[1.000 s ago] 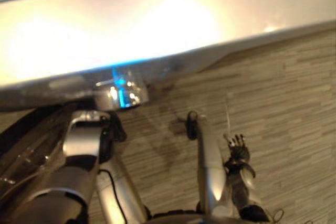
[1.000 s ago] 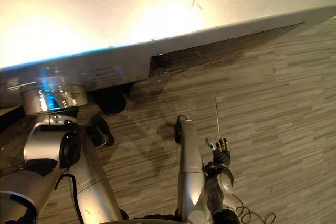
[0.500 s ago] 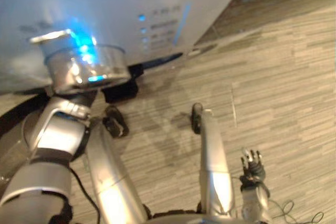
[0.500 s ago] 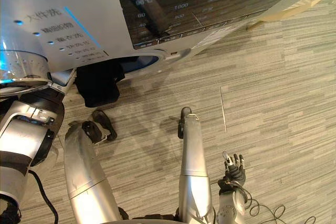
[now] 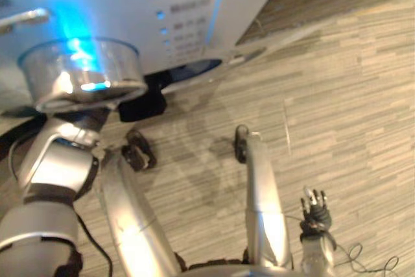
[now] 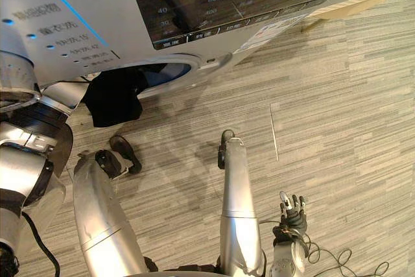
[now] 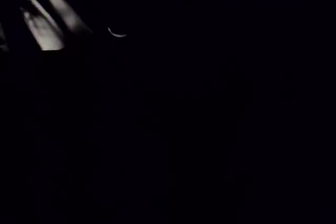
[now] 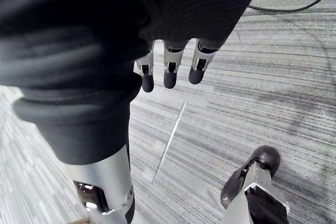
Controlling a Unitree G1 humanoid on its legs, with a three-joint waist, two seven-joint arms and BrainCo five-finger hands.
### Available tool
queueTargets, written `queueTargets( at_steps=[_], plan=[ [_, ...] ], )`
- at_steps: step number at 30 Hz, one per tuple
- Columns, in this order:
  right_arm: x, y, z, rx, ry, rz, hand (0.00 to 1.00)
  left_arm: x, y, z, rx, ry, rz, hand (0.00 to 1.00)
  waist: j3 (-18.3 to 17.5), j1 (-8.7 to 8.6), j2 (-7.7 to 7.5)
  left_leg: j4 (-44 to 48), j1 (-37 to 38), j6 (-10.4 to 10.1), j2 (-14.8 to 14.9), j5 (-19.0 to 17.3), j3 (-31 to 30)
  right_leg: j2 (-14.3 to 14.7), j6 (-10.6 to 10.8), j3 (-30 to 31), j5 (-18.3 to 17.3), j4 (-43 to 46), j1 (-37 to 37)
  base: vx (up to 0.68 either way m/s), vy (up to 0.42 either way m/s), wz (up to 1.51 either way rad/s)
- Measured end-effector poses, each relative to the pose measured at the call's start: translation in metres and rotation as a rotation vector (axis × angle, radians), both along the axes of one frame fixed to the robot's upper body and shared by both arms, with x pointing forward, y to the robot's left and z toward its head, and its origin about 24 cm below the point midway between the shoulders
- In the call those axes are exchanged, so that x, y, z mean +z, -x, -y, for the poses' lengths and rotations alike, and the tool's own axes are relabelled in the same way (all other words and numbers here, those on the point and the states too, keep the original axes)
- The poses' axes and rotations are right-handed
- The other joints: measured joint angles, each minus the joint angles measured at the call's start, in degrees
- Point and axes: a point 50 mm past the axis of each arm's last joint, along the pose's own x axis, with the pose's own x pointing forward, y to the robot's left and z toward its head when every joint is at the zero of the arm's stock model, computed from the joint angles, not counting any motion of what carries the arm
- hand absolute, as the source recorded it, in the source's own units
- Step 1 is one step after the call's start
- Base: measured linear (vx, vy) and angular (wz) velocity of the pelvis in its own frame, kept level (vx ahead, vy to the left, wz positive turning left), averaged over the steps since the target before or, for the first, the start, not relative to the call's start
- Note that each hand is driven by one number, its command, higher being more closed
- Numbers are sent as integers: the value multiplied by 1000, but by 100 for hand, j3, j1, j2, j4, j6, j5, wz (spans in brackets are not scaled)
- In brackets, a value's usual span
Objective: Pick up the laundry basket with both hands and put the clothes into the washing machine.
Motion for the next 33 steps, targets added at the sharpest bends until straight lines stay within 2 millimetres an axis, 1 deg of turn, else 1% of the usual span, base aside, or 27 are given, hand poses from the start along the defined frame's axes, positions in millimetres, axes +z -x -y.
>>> queueTargets(
  at_steps=[1,4,6,8,10,12,14,19,21,24,27,29,31,33],
  plan=[
    [0,0,-1,4,-1,1,0,5,1,1,0,-1,6,0,0,2,0,0,-46,-11,-3,18,-18,0,11,-16,15,3,-34,0,0,0],
    [-1,-2,-6,24,-6,-1,0,7,-3,-1,5,45,-17,0,0,-4,-2,-17,-52,-57,-15,58,-75,-6,38,-63,34,-6,1,7,-3,2],
    [-1,-4,-12,50,-9,-2,0,11,-6,-1,0,91,-38,0,0,-4,-3,-68,-73,-42,-38,95,-105,-25,28,-104,38,-29,14,14,-12,9],
    [-1,-6,-17,71,-15,-4,0,15,-9,5,3,85,-59,0,0,-22,-2,-184,-110,-29,-104,167,-132,-107,12,-184,48,-89,27,13,-16,20],
    [-1,-8,-21,87,-20,-2,0,18,-10,11,-19,81,-79,0,0,-20,-3,-245,-154,-46,-124,226,-176,-120,1,-300,68,-161,89,18,-6,16],
    [-1,-8,-23,95,-17,-3,0,13,-15,19,-52,85,-140,0,0,-52,-3,-377,-112,-25,-205,297,-180,-214,16,-381,76,-264,185,44,2,21],
    [-1,-8,-24,101,-20,-5,0,10,-19,22,-62,85,-184,0,0,-37,-3,-398,-70,-10,-209,340,-180,-220,31,-405,84,-302,252,56,6,7],
    [-1,-11,-29,128,-25,-8,0,-2,-30,17,-83,168,-313,0,0,-25,-5,-477,49,-11,-203,340,-200,-216,33,-481,84,-415,423,52,8,1],
    [-2,-12,-30,138,-33,-21,0,-7,-34,18,-130,188,-383,0,0,-31,-5,-519,69,-23,-203,348,-231,-214,27,-535,87,-473,487,54,6,2],
    [-3,-11,-29,135,-35,-28,0,-11,-35,21,-149,190,-416,0,0,-21,-6,-541,119,-28,-202,352,-254,-214,27,-570,87,-501,561,48,5,3],
    [-2,-12,-30,137,-36,-28,0,-18,-37,19,-141,195,-430,0,0,-26,-6,-562,182,-47,-206,365,-313,-214,31,-637,83,-517,668,52,1,4],
    [-2,-13,-30,139,-36,-26,0,-27,-38,16,-134,198,-452,0,0,-28,-6,-600,291,-57,-205,368,-324,-218,32,-667,65,-535,778,46,-10,7],
    [-2,-14,-30,142,-40,-27,0,-41,-39,11,-128,212,-485,0,0,-40,-6,-634,446,-72,-217,376,-316,-242,30,-682,34,-530,914,57,-24,11],
    [-2,-15,-30,145,-41,-25,0,-51,-32,12,-167,223,-477,0,1,-50,-4,-669,603,-88,-293,388,-300,-314,30,-688,-10,-482,1019,46,-25,15]
  ],
)
